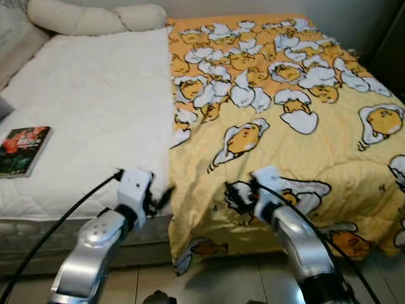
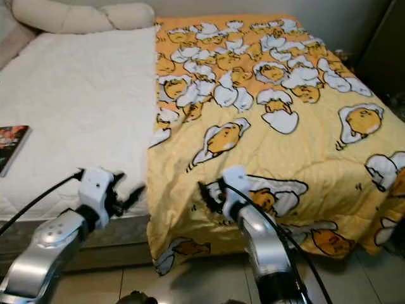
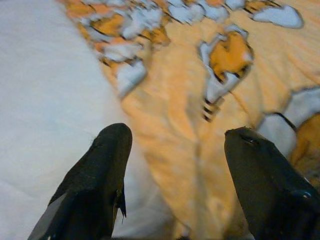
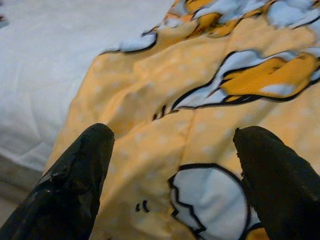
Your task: Clean up the room
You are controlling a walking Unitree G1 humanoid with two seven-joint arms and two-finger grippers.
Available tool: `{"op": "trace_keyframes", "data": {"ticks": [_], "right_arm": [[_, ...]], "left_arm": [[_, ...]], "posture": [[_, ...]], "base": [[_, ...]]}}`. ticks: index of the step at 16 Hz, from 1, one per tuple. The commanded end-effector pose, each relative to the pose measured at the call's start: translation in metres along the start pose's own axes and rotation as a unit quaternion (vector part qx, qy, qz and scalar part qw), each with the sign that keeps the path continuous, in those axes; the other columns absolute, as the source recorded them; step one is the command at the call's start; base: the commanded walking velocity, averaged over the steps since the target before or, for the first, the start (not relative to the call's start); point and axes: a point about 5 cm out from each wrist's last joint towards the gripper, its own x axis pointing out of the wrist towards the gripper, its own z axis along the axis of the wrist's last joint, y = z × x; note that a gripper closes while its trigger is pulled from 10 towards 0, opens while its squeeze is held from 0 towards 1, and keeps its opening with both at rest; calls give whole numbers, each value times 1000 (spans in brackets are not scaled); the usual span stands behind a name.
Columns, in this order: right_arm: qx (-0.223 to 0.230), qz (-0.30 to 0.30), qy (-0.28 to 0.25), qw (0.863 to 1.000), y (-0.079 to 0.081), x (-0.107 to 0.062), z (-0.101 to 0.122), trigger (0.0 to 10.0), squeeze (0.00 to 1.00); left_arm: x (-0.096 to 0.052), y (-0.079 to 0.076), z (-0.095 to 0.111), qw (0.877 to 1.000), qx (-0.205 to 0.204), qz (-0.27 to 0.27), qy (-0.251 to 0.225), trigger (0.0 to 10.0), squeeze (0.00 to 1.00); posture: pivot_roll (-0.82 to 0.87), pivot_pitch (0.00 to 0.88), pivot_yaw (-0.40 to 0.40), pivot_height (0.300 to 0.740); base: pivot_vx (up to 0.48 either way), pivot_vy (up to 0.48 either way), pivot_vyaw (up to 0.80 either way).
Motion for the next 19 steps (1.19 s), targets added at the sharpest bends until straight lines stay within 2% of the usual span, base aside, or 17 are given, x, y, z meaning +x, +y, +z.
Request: {"op": "trace_keyframes", "data": {"ticks": [1, 3, 5, 7, 9, 10, 19], "right_arm": [[3, -31, -15, 999, -3, -6, 3, 10000, 0], [14, -63, -16, 998, -5, -16, 1, 10000, 0], [1, -60, -26, 998, -1, -17, 3, 10000, 0], [3, -56, -32, 998, 2, -19, 8, 10000, 0], [23, -59, -45, 997, -2, -23, 11, 10000, 0], [30, -70, -36, 996, -5, -23, 9, 10000, 0], [30, -70, -36, 996, -5, -23, 9, 10000, 0]], "left_arm": [[-1, 9, 5, 998, 4, 57, -18, 10000, 0], [-3, 5, 3, 997, -7, 70, -16, 10000, 0], [-4, 0, 0, 998, -15, 60, -15, 10000, 0], [-7, 8, -3, 994, -24, 109, -17, 10000, 0], [-17, 19, -11, 986, -57, 158, -19, 10000, 0], [-20, 22, -13, 984, -60, 167, -19, 10000, 0], [-20, 22, -13, 984, -60, 167, -19, 10000, 0]], "posture": [[-47, 0, 43, 740], [-44, 0, 39, 740], [-43, 0, 40, 740], [-45, 0, 42, 740], [-44, 0, 39, 740], [-39, 0, 34, 740], [-39, 0, 34, 740]], "base": [[0, 0, 0], [0, 0, 0], [0, 0, 0], [0, 0, 0], [0, 0, 0], [0, 0, 0], [0, 0, 0]]}}
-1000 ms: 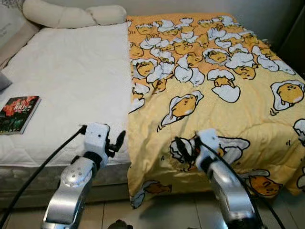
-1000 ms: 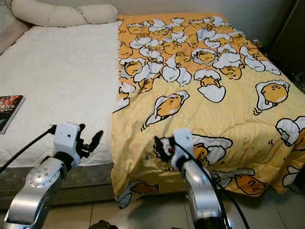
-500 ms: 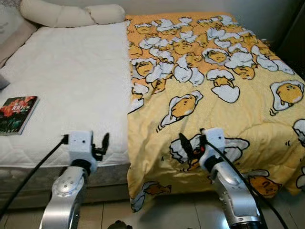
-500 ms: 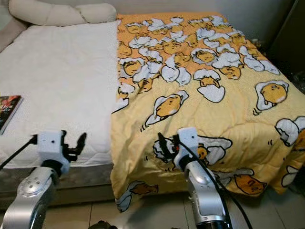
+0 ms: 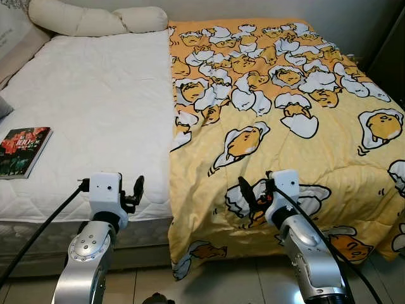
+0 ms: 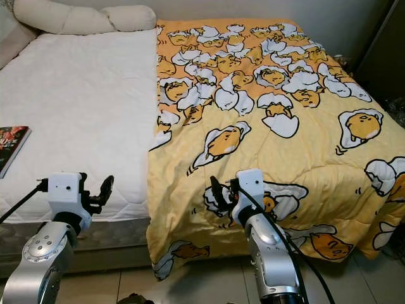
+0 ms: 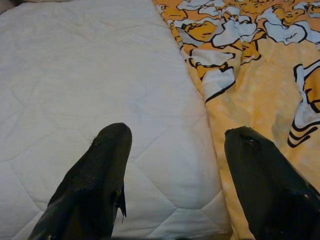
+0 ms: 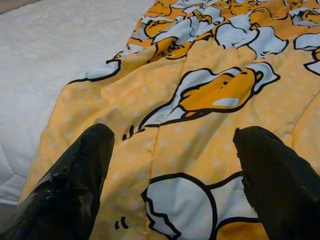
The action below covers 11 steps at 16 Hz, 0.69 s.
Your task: Clean up the room
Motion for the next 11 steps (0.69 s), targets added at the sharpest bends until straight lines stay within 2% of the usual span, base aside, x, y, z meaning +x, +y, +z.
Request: {"op": "trace_keyframes", "data": {"ticks": [1, 7, 9, 11], "right_arm": [[8, -3, -1, 1000, 0, -1, 1, 10000, 0], [8, -3, -1, 1000, 0, -1, 1, 10000, 0], [16, 2, 7, 1000, -5, 5, 8, 10000, 0], [17, 11, 4, 1000, -3, 10, 13, 10000, 0]], "left_arm": [[-1, 1, 2, 1000, 0, 2, -6, 10000, 0], [-1, 1, 2, 1000, 0, 2, -6, 10000, 0], [2, 0, 8, 1000, 22, -14, -6, 10000, 0], [2, 0, 12, 1000, 22, -13, -11, 10000, 0]], "posture": [[-39, 0, 34, 740], [-39, 0, 34, 740], [-23, 0, -6, 740], [-14, 0, -21, 740]], "base": [[0, 0, 0], [0, 0, 0], [0, 0, 0], [0, 0, 0]]}}
